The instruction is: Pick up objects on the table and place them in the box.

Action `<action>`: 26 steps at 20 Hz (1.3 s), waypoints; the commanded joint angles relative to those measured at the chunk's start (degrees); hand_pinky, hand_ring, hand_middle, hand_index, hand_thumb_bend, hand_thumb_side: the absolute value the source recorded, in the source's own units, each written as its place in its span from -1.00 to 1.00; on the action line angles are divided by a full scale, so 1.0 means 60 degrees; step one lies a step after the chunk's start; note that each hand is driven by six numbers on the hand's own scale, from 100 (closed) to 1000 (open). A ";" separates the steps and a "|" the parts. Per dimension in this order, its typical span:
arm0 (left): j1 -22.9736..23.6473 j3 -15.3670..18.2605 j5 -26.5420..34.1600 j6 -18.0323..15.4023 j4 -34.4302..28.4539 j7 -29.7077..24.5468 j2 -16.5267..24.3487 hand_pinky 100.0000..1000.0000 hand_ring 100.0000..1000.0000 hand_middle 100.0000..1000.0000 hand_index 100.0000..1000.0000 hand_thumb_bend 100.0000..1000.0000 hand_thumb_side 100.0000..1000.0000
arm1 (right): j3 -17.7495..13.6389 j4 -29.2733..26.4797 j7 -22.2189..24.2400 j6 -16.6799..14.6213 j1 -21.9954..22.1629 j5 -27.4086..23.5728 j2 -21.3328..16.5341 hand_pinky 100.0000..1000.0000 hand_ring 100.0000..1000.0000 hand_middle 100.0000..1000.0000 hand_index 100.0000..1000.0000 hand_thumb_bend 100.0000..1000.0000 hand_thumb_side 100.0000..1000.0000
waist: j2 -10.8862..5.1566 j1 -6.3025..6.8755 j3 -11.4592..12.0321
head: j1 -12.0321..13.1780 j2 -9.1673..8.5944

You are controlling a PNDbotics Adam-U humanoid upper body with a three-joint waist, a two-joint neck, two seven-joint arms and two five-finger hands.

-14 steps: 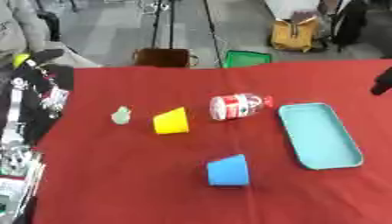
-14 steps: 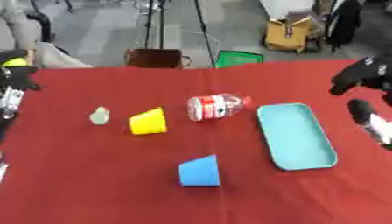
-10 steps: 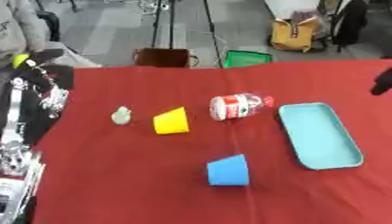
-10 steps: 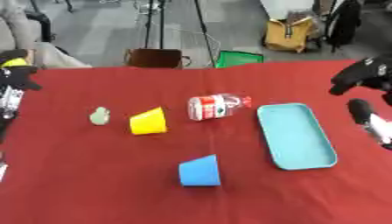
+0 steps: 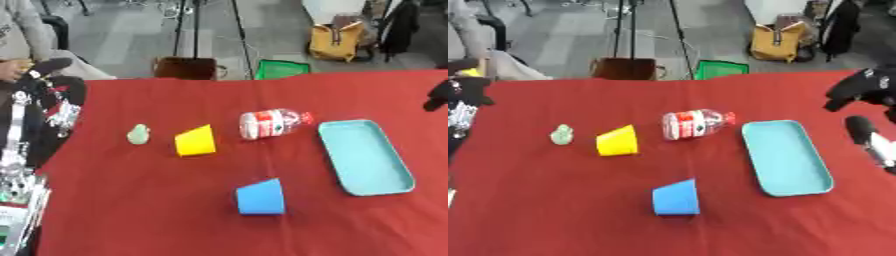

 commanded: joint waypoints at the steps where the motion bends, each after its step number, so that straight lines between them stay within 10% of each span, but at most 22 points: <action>1: -0.0054 0.0074 -0.0060 0.0005 -0.0184 -0.0025 0.0110 -0.05 0.31 0.49 0.60 -0.03 -0.01 | -0.0103 -0.0127 0.0204 -0.0204 -0.0123 -0.0057 -0.0122 0.12 0.17 0.24 0.42 -0.72 -0.23 | -0.0104 -0.0012 -0.0009 | -0.0002 -0.0065; 13: 0.0233 0.0099 -0.1737 0.1628 0.0388 -0.1668 0.2431 0.22 0.35 0.31 0.64 0.25 -0.49 | -0.0023 -0.0087 0.0302 -0.0206 -0.0102 -0.0047 -0.0198 0.12 0.17 0.23 0.42 -0.73 -0.23 | -0.0222 0.0131 -0.0141 | 0.0007 -0.0090; 26: -0.1465 -0.2238 -0.3830 0.2980 0.3577 -0.3761 0.5711 0.47 0.44 0.26 0.61 0.62 -0.31 | 0.0157 -0.0005 0.0541 -0.0240 -0.0100 -0.0162 -0.0105 0.12 0.16 0.22 0.42 -0.73 -0.22 | -0.0379 0.0129 -0.0552 | 0.0238 -0.0147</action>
